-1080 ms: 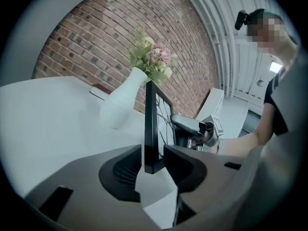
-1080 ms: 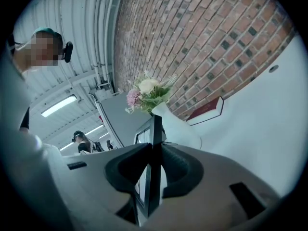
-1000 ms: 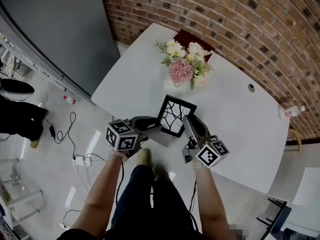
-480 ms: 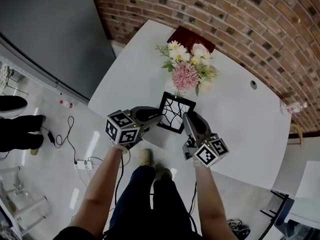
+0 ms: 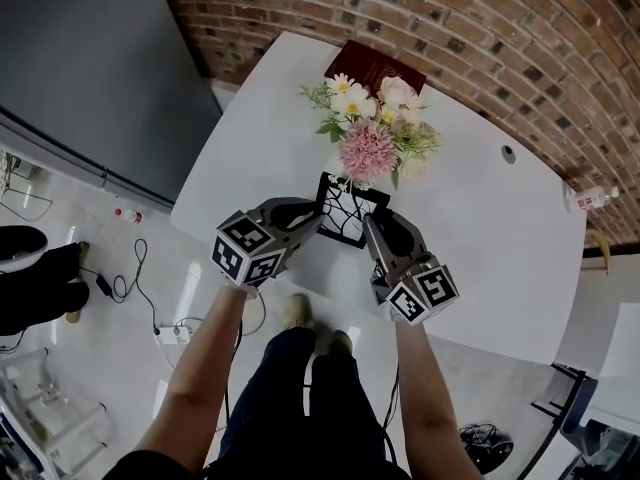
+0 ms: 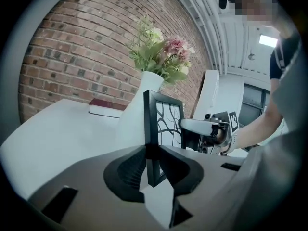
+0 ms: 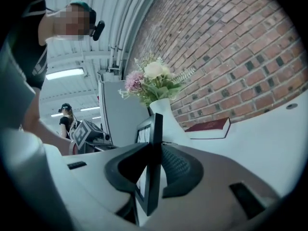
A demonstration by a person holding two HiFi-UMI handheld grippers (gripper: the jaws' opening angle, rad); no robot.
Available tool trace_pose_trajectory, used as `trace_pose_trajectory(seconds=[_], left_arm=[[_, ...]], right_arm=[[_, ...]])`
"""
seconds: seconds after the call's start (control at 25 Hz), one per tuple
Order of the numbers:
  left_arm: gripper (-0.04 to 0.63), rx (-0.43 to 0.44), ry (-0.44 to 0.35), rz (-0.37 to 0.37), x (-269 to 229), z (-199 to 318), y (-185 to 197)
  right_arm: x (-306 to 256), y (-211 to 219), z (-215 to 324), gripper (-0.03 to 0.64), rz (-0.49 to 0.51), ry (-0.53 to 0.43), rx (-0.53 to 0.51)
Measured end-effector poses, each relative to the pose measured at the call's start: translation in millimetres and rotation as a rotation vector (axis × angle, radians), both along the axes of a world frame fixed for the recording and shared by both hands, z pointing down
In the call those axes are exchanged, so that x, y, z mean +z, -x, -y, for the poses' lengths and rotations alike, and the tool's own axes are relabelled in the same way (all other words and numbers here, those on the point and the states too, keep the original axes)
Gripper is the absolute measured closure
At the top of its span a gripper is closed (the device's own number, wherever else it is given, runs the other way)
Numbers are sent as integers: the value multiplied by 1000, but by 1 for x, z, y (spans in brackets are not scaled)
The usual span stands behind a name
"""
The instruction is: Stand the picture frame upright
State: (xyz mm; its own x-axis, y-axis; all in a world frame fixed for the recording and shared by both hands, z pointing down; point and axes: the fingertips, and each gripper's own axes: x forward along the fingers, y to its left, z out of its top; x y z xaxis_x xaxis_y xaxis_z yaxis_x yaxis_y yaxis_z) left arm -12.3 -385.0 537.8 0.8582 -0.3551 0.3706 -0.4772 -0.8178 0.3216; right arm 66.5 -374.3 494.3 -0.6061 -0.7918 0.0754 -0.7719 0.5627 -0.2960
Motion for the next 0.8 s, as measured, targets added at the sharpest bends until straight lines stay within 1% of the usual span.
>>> trace_pose_trajectory(seconds=[0.08, 0.16, 0.32, 0.52, 0.8], left_arm=[[508, -9, -38, 26, 1, 4, 0], [508, -18, -70, 45, 2, 8, 1], [509, -32, -126, 28, -3, 14, 1], [509, -44, -148, 34, 0, 21, 2], [509, -59, -183, 50, 3, 32, -1]], right_arm=[[-1, 2, 3, 531, -41, -34, -6], [0, 2, 6, 531, -62, -57, -9], [-3, 3, 9, 528, -84, -97, -8], [-2, 4, 16, 528, -126, -134, -25], [7, 2, 23, 529, -147, -144, -21]])
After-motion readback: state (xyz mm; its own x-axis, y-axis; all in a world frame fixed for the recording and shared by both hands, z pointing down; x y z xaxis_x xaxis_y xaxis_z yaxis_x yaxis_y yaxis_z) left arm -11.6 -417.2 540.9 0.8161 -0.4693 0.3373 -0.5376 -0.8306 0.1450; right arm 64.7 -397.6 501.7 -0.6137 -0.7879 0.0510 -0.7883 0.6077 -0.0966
